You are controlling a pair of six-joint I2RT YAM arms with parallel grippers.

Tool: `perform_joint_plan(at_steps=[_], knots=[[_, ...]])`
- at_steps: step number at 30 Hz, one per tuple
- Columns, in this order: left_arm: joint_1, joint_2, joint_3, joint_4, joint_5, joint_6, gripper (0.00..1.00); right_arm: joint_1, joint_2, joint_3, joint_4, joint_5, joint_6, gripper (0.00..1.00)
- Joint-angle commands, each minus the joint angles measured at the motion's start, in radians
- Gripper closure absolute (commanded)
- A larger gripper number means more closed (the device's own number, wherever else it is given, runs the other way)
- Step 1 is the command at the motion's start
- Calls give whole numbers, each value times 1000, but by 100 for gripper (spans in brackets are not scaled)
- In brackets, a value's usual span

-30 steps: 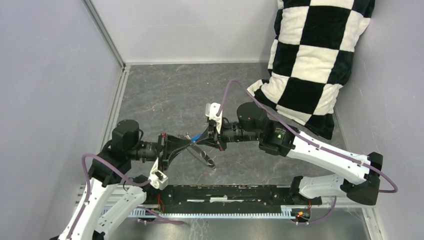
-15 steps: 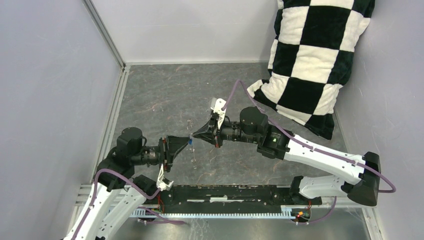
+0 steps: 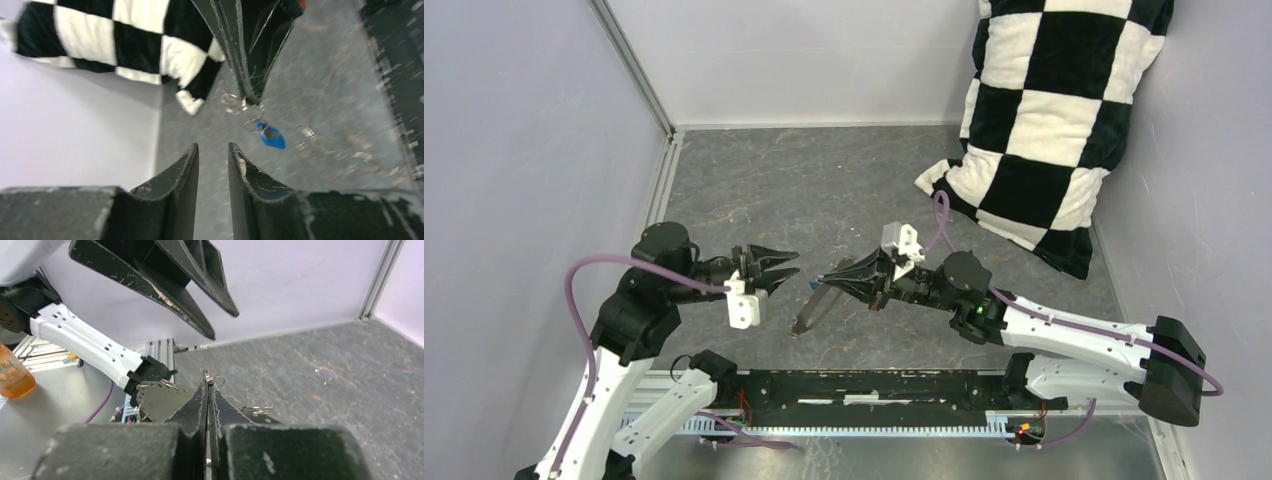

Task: Put the keys on the keyring
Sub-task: Adjust the key on the keyring.

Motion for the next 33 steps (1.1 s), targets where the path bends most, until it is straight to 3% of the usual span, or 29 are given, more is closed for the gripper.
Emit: perform_joint_plan(at_steps=[1, 8, 11, 20, 26, 28, 33], knots=[[2, 33, 27, 19, 138, -340, 66, 0, -31, -78, 395, -20, 42, 100], [3, 146, 122, -16, 254, -430, 62, 1, 9, -117, 571, -50, 63, 100], [2, 195, 167, -75, 270, -414, 53, 1, 17, -117, 588, -64, 55, 100], [3, 206, 212, -78, 323, -477, 54, 3, 9, -137, 594, -20, 33, 100], [2, 200, 255, -113, 283, -439, 49, 5, 32, -146, 640, -11, 43, 100], [3, 201, 257, -94, 290, -454, 51, 5, 44, -141, 649, -18, 45, 100], [2, 206, 245, -53, 327, -521, 71, 12, 52, -128, 636, -18, 32, 100]])
